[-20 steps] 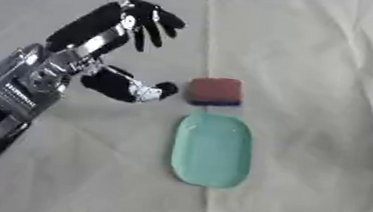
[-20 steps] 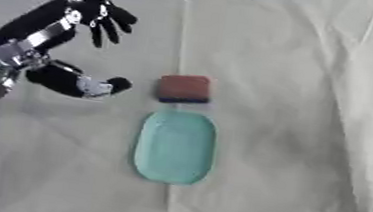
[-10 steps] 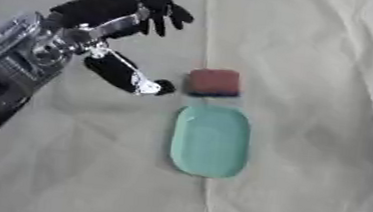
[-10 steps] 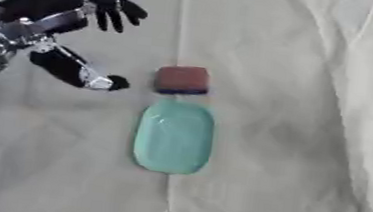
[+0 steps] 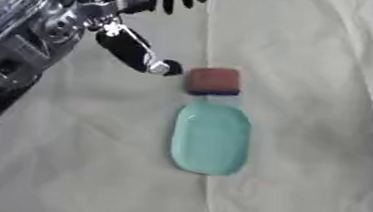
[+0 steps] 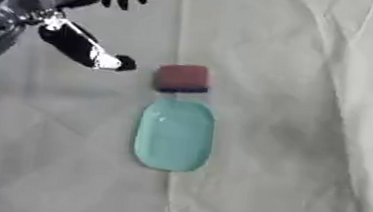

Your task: Pick up objects on the table and place them in the box.

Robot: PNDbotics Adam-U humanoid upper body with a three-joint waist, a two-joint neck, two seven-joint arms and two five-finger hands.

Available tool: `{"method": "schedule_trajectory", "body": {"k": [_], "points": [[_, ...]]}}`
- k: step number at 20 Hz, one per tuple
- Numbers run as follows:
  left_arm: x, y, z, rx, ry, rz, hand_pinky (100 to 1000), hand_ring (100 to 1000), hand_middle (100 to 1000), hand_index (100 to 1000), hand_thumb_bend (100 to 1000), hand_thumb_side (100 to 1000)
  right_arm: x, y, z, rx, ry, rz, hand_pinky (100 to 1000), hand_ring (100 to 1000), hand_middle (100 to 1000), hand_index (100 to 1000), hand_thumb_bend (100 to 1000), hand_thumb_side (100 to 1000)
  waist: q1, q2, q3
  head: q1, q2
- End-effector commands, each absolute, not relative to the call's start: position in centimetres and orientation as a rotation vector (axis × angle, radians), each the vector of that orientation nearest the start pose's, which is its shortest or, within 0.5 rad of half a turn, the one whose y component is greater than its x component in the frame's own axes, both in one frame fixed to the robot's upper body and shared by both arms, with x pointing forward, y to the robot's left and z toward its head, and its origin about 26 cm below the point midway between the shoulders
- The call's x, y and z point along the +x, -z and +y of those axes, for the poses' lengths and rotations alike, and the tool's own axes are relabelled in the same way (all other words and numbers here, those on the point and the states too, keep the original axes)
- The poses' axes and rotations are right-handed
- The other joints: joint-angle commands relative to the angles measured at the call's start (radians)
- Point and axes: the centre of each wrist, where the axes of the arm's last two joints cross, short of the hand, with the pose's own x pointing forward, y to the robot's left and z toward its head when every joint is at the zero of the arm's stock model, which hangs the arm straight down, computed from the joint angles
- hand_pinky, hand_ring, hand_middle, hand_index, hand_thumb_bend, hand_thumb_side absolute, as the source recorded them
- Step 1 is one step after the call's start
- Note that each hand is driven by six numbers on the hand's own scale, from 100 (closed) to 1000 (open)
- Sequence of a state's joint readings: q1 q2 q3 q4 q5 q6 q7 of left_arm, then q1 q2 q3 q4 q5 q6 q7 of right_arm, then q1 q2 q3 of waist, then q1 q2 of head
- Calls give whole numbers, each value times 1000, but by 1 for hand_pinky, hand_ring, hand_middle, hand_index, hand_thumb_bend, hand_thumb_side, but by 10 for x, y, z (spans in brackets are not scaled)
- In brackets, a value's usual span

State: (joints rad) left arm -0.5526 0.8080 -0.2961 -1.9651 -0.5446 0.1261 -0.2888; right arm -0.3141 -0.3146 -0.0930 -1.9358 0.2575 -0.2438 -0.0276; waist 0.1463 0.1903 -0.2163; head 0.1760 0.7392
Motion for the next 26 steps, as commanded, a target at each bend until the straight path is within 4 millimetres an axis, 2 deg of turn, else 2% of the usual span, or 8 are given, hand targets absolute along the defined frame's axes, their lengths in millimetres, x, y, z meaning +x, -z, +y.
{"method": "schedule_trajectory", "body": {"k": [1,4,13,15,16,18,26], "points": [[313,-272,245,983,1465,-1888,392,561,607,787,611,181,308,-203,-283,-517,-473,-2475,398,608,855,860,100,475,-7,-21,-3,-3,4],[320,-269,242,1005,1435,-1917,355,541,572,730,634,170,308,-204,-282,-512,-473,-2479,398,608,854,860,100,475,-8,-20,-7,-2,4],[340,-252,234,1001,1462,-1913,375,551,587,742,594,220,309,-207,-278,-493,-479,-2493,397,608,856,860,100,476,-4,-15,-23,25,11],[344,-247,232,995,1483,-1899,384,558,594,750,582,236,310,-208,-276,-489,-481,-2499,397,607,856,860,100,476,-4,-12,-29,25,12],[345,-245,232,993,1496,-1889,404,570,608,766,538,272,310,-208,-276,-488,-482,-2501,396,607,856,860,100,476,-4,-11,-33,24,13],[348,-241,232,986,1531,-1854,428,586,626,786,514,310,310,-209,-275,-486,-481,-2504,395,607,858,860,100,476,-4,-8,-38,23,16],[355,-223,238,977,1587,-1748,426,579,623,784,476,337,312,-211,-272,-476,-478,-2518,395,606,858,858,100,476,-5,1,-60,20,18]]}}
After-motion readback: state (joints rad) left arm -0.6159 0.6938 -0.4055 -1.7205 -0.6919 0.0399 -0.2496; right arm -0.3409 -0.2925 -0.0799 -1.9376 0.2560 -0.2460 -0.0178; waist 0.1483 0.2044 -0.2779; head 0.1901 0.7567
